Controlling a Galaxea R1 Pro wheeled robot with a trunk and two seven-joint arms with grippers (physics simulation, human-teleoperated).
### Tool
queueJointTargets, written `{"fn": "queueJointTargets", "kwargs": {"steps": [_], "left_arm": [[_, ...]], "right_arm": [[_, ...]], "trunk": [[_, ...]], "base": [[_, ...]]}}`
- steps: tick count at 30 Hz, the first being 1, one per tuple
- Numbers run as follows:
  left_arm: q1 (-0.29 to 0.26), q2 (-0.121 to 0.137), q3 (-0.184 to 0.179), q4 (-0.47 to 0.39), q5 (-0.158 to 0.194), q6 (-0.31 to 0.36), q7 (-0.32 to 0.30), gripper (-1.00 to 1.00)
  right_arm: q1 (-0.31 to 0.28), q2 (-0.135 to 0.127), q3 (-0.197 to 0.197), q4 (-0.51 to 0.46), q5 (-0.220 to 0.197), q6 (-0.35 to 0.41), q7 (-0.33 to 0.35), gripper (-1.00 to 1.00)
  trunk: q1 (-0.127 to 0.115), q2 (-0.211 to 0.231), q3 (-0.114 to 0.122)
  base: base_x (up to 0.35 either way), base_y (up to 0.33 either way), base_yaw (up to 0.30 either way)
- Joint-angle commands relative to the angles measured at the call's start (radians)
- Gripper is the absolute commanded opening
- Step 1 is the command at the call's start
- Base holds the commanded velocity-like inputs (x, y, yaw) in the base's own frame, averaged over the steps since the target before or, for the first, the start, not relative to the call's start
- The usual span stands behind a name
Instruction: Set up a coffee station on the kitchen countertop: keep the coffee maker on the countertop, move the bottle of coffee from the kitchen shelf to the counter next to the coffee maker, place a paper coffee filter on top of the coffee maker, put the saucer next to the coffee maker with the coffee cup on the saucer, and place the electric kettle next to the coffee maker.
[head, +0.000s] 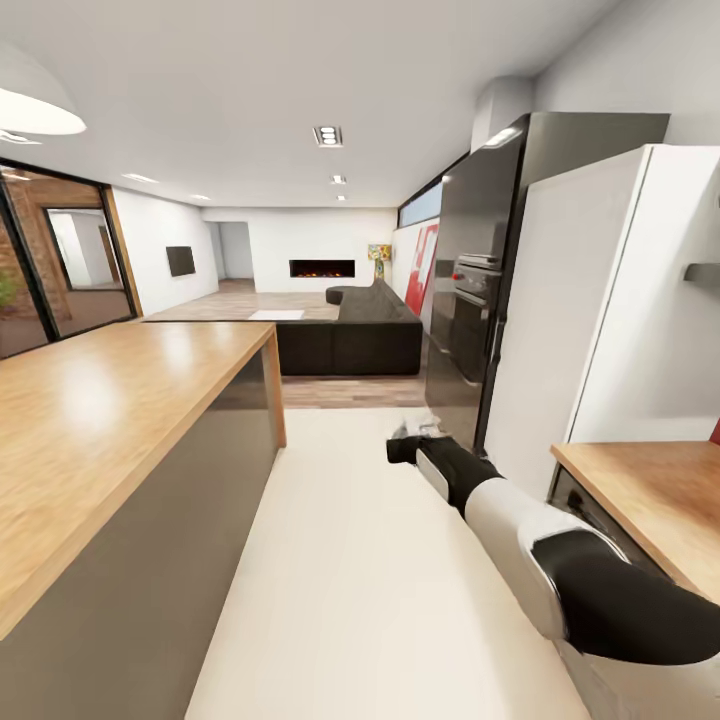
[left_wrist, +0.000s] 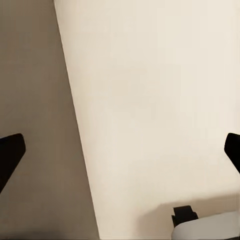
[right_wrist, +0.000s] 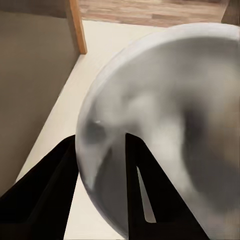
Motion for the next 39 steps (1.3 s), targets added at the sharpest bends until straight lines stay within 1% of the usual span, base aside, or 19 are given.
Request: {"fn": "queueJointTargets", "kwargs": {"steps": [1, 2, 3, 4, 5, 7, 8, 9, 10, 11, 13, 19, 21, 22, 25, 29, 31, 34, 39], "left_arm": [[-0.002, 0.001, 0.009, 0.003, -0.007, -0.004, -0.009, 1.0], [-0.004, 0.002, 0.011, 0.006, -0.006, -0.004, -0.012, 1.0], [-0.004, 0.002, 0.011, 0.007, -0.006, -0.004, -0.012, 1.0], [-0.002, 0.002, 0.013, 0.009, -0.006, -0.004, -0.013, 1.0], [0.0, 0.002, 0.013, 0.01, -0.006, -0.004, -0.013, 1.0], [0.003, 0.002, 0.012, 0.015, -0.004, -0.004, -0.013, 1.0], [0.005, -0.001, 0.012, 0.057, -0.003, -0.006, -0.013, 1.0], [0.004, -0.002, 0.013, 0.073, -0.003, -0.007, -0.013, 1.0], [0.004, -0.002, 0.013, 0.075, -0.003, -0.007, -0.013, 1.0], [0.004, -0.003, 0.012, 0.081, -0.002, -0.007, -0.013, 1.0], [0.004, -0.005, 0.012, 0.083, -0.003, -0.007, -0.013, 1.0], [0.004, -0.011, 0.009, 0.086, -0.005, -0.007, -0.014, 1.0], [0.004, -0.011, 0.009, 0.086, -0.005, -0.007, -0.014, 1.0], [0.004, -0.011, 0.009, 0.086, -0.005, -0.007, -0.014, 1.0], [0.004, -0.012, 0.009, 0.086, -0.005, -0.006, -0.014, 1.0], [0.004, -0.012, 0.011, 0.086, -0.005, -0.006, -0.014, 1.0], [0.004, -0.012, 0.011, 0.086, -0.005, -0.007, -0.014, 1.0], [0.004, -0.011, 0.011, 0.085, -0.005, -0.007, -0.013, 1.0], [0.005, -0.011, 0.011, 0.086, -0.004, -0.007, -0.013, 1.0]], "right_arm": [[0.022, 0.0, 0.005, 0.021, -0.008, -0.065, -0.008, -1.0], [0.056, 0.0, 0.006, 0.077, -0.007, -0.2, -0.013, -1.0], [0.061, 0.0, 0.006, 0.091, -0.007, -0.228, -0.013, -1.0], [0.078, 0.0, 0.006, 0.144, -0.004, -0.309, -0.013, -1.0], [0.09, 0.0, 0.006, 0.159, -0.002, -0.332, -0.013, -1.0], [0.14, 0.0, 0.007, 0.177, 0.002, -0.361, -0.012, -1.0], [0.216, 0.0, 0.009, 0.184, 0.02, -0.385, -0.011, -1.0], [0.239, 0.0, 0.009, 0.185, 0.033, -0.393, -0.011, -1.0], [0.244, 0.0, 0.009, 0.185, 0.035, -0.394, -0.011, -1.0], [0.276, 0.0, 0.01, 0.186, 0.041, -0.396, 0.001, -1.0], [0.305, 0.0, 0.01, 0.186, 0.043, -0.395, 0.058, -1.0], [0.364, 0.0, 0.009, 0.186, 0.046, -0.389, 0.389, -1.0], [0.374, 0.0, 0.009, 0.186, 0.046, -0.386, 0.473, -1.0], [0.378, 0.0, 0.009, 0.186, 0.046, -0.385, 0.5, -1.0], [0.383, 0.0, 0.008, 0.185, 0.045, -0.352, 0.536, -1.0], [0.385, 0.0, 0.008, 0.185, 0.042, -0.209, 0.549, -1.0], [0.385, 0.0, 0.007, 0.184, 0.041, -0.157, 0.551, -1.0], [0.386, 0.0, 0.004, 0.185, 0.039, -0.128, 0.551, -1.0], [0.395, 0.0, 0.004, 0.185, 0.041, -0.119, 0.549, -1.0]], "trunk": [[0.0, -0.001, 0.0], [0.0, -0.001, 0.0], [0.0, -0.001, 0.0], [0.0, -0.001, 0.0], [0.0, -0.001, 0.0], [0.0, -0.001, 0.0], [0.0, -0.001, 0.001], [0.0, -0.001, 0.001], [0.0, -0.001, 0.001], [0.0, -0.001, 0.001], [0.0, -0.001, 0.001], [0.0, -0.001, 0.001], [0.0, -0.001, 0.001], [0.0, -0.001, 0.001], [0.0, -0.001, 0.001], [0.0, -0.001, 0.001], [0.0, -0.001, 0.001], [0.0, -0.001, 0.001], [0.0, -0.001, 0.001]], "base": [[0.0, 0.0, 0.0], [0.0, 0.0, 0.0], [0.0, 0.0, 0.0], [0.0, 0.0, 0.0], [0.0, 0.0, 0.0], [0.0, 0.0, -0.031], [0.0, 0.0, -0.123], [0.0, 0.0, -0.055], [0.0, 0.0, -0.044], [0.0, 0.0, -0.014], [0.0, 0.0, -0.008], [0.0, 0.0, -0.001], [0.0, 0.0, 0.0], [0.0, 0.0, 0.0], [0.0, 0.0, 0.0], [0.0, 0.0, 0.0], [0.0, 0.0, 0.0], [0.0, 0.0, 0.0], [0.0, 0.0, -0.143]]}}
